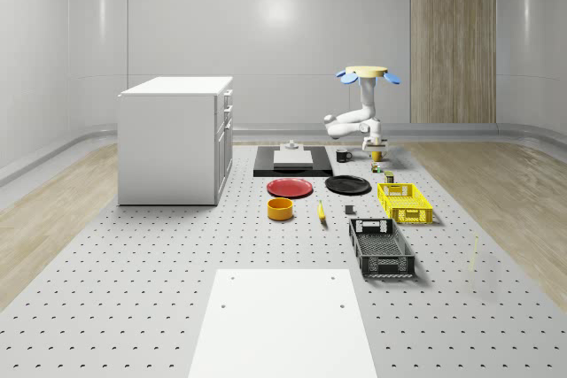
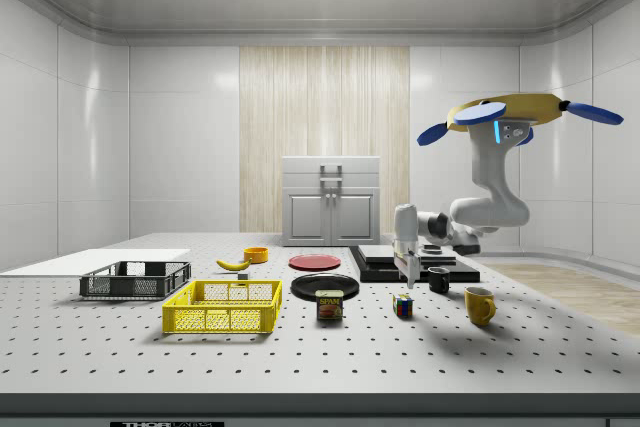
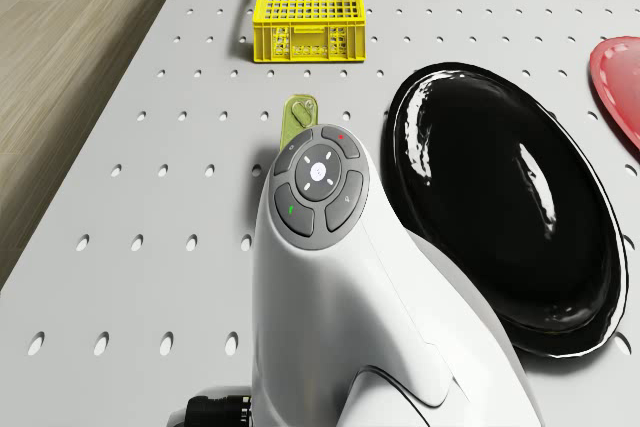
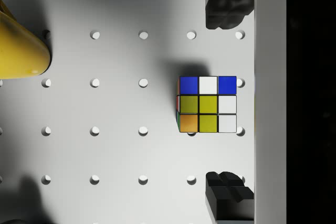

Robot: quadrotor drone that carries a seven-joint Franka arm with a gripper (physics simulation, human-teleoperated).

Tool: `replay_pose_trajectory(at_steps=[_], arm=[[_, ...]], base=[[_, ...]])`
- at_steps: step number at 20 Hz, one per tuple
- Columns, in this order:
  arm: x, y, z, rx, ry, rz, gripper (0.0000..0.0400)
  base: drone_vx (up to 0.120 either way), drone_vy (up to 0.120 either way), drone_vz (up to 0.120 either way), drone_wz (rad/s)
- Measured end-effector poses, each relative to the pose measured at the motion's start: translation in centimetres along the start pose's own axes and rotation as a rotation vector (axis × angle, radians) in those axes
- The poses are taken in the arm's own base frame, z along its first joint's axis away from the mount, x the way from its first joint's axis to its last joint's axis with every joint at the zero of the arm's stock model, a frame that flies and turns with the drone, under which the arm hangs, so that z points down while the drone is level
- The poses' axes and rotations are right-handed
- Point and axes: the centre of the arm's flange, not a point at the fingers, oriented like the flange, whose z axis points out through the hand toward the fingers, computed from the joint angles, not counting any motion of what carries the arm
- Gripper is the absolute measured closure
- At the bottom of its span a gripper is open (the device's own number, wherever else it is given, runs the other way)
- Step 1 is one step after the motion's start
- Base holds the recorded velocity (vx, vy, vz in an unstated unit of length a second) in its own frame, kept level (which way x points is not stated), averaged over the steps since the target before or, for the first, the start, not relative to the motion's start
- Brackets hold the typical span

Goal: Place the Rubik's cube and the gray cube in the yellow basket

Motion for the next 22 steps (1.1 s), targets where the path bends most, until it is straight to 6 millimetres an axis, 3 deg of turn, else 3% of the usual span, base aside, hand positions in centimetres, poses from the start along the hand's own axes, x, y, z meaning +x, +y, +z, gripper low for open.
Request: replay_pose_trajectory(at_steps=[5,14,22], arm=[[0.0,0.0,0.0,0.0,0.0,0.0,0.0],[0.2,-0.2,2.5,0.0,0.0,0.0,0.0],[1.5,-1.1,3.4,0.0,0.0,0.0,0.0]], base=[[0.0,0.0,-0.112,0.0],[0.0,0.0,0.0,0.0],[0.0,0.0,0.0,0.0]])
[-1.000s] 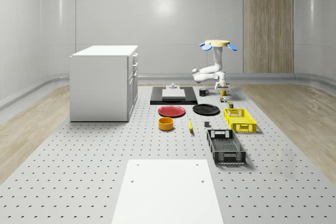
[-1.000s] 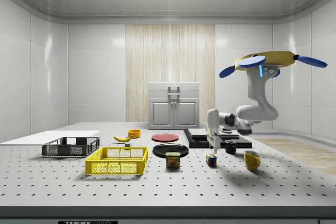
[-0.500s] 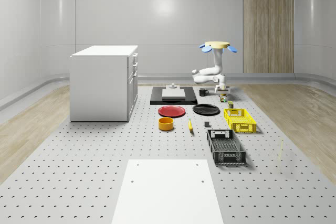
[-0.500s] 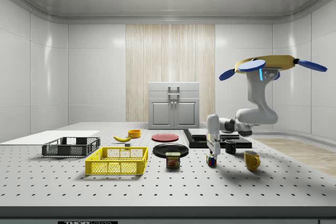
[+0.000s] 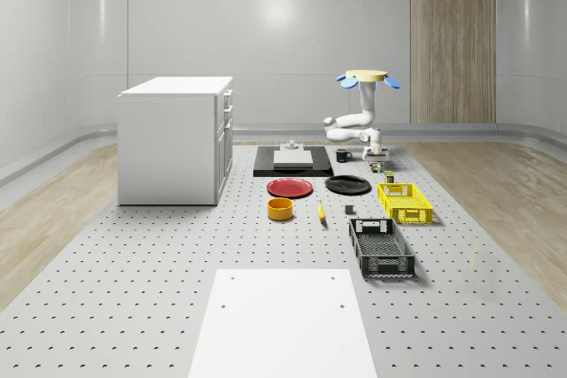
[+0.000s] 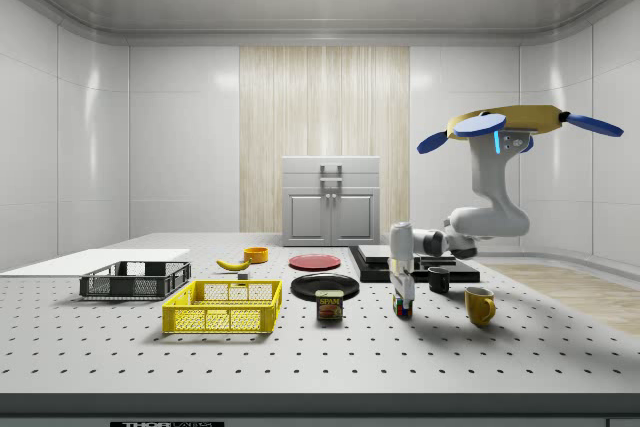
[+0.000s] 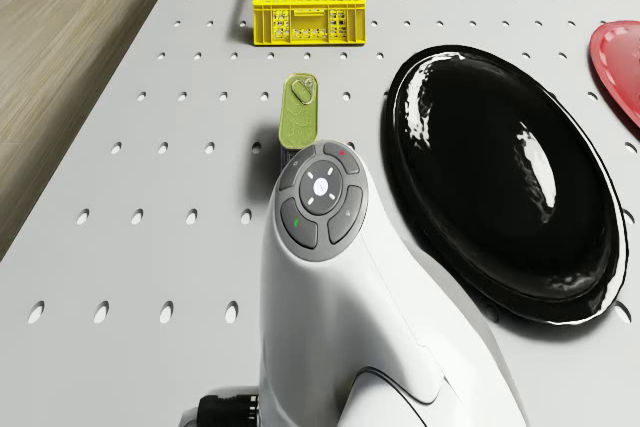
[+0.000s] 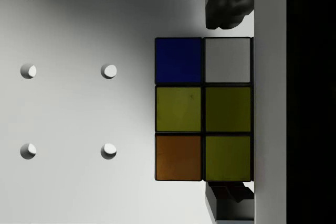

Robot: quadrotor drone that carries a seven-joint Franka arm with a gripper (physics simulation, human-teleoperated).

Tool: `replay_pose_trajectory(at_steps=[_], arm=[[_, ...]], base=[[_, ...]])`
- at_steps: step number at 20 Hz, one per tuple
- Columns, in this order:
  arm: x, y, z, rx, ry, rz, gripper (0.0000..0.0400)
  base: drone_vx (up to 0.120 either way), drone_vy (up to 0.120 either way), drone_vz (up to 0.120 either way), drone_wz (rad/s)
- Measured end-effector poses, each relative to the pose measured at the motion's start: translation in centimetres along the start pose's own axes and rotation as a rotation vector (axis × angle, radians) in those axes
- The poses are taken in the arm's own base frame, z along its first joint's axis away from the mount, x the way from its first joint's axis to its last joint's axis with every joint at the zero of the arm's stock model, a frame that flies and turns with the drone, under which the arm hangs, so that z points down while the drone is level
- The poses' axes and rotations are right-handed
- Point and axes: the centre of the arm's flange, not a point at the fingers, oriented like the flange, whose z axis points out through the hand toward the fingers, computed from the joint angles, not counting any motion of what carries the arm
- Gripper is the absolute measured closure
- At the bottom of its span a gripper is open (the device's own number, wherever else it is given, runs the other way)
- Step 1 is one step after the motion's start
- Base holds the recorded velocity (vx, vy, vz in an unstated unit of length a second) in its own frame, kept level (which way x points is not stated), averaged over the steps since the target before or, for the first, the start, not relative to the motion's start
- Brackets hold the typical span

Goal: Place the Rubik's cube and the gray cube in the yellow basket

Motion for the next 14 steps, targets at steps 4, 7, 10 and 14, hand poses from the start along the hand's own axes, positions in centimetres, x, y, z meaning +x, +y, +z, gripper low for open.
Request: replay_pose_trajectory(at_steps=[4,7,10,14], arm=[[0.23,-0.09,0.12,0.0,0.0,0.0,0.0],[0.31,-0.12,0.17,0.0,0.0,0.0,0.0],[0.35,-0.14,0.55,0.0,0.0,0.0,0.0],[0.37,-0.15,0.82,0.0,0.0,0.0,0.0033]], base=[[0.0,0.0,0.0,0.0],[0.0,0.0,0.0,0.0],[0.0,0.0,0.0,0.0],[0.0,0.0,0.0,0.0]])
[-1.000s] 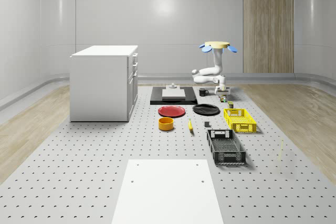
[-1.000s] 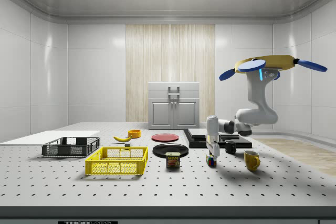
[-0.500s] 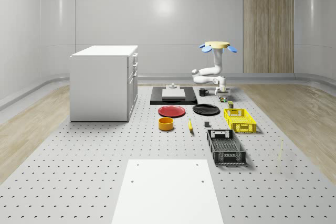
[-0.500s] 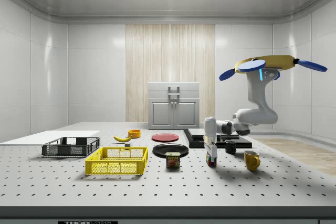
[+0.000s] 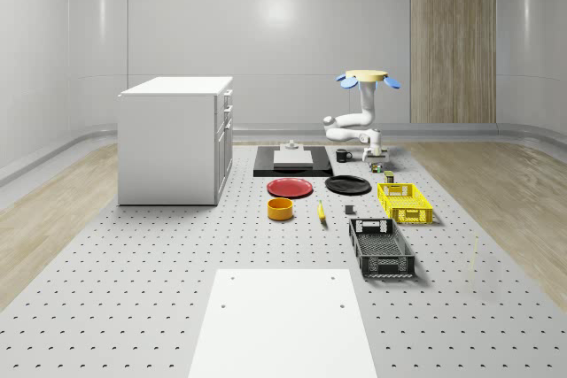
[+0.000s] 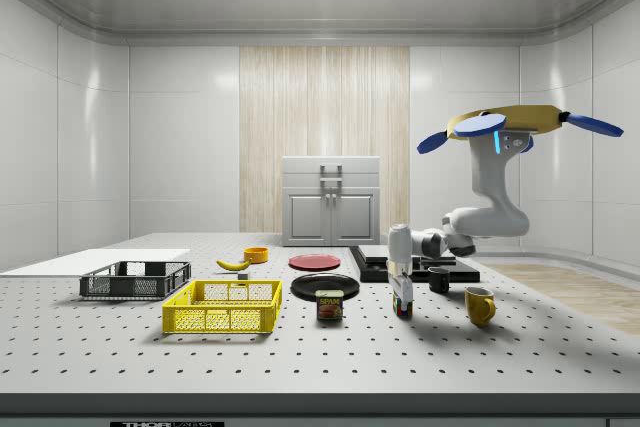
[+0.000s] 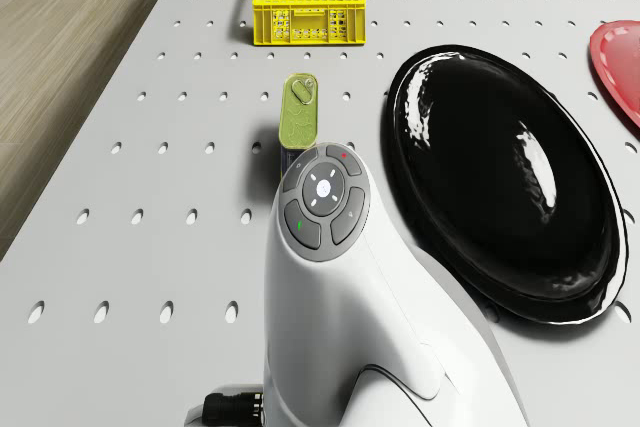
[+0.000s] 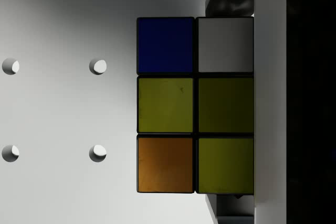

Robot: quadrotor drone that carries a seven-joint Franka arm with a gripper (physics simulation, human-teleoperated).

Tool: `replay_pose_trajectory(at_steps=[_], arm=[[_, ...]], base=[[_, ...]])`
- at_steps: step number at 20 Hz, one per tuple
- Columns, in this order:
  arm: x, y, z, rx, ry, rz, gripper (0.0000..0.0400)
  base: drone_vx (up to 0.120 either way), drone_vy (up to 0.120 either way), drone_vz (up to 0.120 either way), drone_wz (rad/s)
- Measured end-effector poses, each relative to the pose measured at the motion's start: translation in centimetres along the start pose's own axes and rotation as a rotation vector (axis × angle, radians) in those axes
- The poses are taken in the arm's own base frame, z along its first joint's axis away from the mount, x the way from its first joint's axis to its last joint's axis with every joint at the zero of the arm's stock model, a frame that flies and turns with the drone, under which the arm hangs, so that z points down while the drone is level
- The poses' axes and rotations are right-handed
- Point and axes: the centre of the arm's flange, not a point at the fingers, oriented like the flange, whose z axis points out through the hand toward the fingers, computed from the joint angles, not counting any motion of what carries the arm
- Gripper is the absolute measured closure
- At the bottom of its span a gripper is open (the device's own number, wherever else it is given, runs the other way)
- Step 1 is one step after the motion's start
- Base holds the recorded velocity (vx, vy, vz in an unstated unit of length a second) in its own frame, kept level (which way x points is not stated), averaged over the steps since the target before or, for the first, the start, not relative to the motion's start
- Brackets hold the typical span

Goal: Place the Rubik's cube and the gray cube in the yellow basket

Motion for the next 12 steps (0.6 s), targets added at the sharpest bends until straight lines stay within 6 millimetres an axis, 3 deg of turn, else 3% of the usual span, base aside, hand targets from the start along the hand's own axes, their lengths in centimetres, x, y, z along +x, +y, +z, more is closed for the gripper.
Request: replay_pose_trajectory(at_steps=[5,12], arm=[[0.01,0.0,0.12,0.0,0.0,0.0,0.0063],[0.02,0.0,0.1,0.0,0.0,0.0,0.0073]], base=[[0.0,0.0,0.0,0.0],[0.0,0.0,0.0,0.0]])
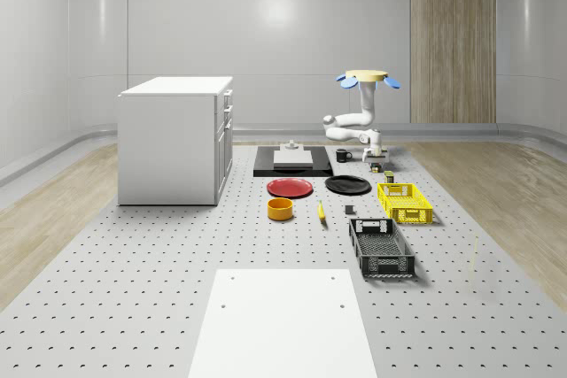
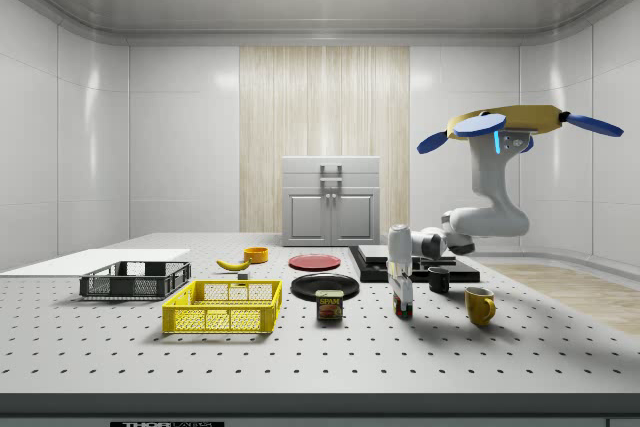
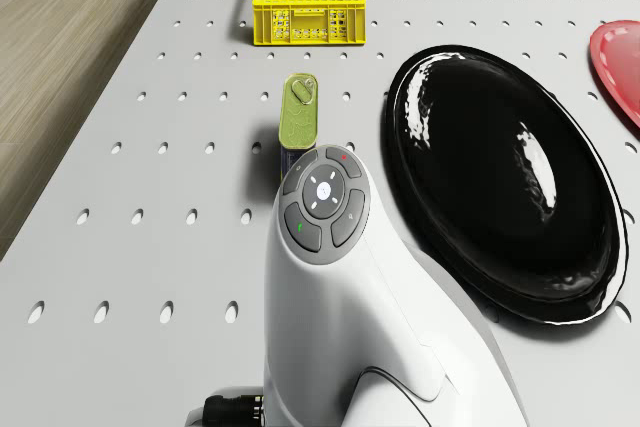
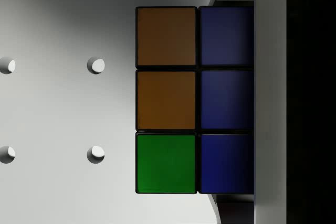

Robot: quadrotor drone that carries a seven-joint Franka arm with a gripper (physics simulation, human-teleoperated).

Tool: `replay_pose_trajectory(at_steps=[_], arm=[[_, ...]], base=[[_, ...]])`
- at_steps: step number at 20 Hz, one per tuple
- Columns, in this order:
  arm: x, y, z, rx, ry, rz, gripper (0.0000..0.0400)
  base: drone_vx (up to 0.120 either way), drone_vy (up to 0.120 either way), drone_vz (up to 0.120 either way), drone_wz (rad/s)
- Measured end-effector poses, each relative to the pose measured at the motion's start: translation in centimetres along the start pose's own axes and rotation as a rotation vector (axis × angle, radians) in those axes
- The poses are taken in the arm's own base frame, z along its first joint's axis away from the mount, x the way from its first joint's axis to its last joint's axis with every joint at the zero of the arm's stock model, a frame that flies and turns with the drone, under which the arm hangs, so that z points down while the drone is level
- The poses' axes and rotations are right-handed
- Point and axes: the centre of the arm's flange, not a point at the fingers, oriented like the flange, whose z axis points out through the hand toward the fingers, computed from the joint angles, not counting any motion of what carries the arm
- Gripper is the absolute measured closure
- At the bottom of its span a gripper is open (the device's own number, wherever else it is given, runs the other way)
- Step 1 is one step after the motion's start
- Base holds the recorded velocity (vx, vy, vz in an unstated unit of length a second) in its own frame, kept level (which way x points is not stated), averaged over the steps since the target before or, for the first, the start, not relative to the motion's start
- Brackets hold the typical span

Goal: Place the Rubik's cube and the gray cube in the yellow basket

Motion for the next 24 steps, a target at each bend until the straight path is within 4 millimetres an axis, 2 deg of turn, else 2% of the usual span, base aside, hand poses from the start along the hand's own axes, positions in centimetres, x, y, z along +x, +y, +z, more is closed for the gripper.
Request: replay_pose_trajectory(at_steps=[8,13,18,22,24], arm=[[0.0,0.0,-2.7,0.0,0.0,0.0,0.0075],[0.0,0.0,-4.3,0.0,0.0,0.0,0.0075],[0.0,0.0,-5.0,0.0,0.0,0.0,0.0075],[0.0,0.0,-5.2,0.0,0.0,0.0,0.0075],[0.0,0.0,-5.2,0.0,0.0,0.0,0.0075]], base=[[0.0,0.0,0.005,0.0],[0.0,0.0,0.12,0.0],[0.0,0.0,0.12,0.0],[0.12,0.01,0.07,0.0],[0.12,0.12,0.0,0.0]])
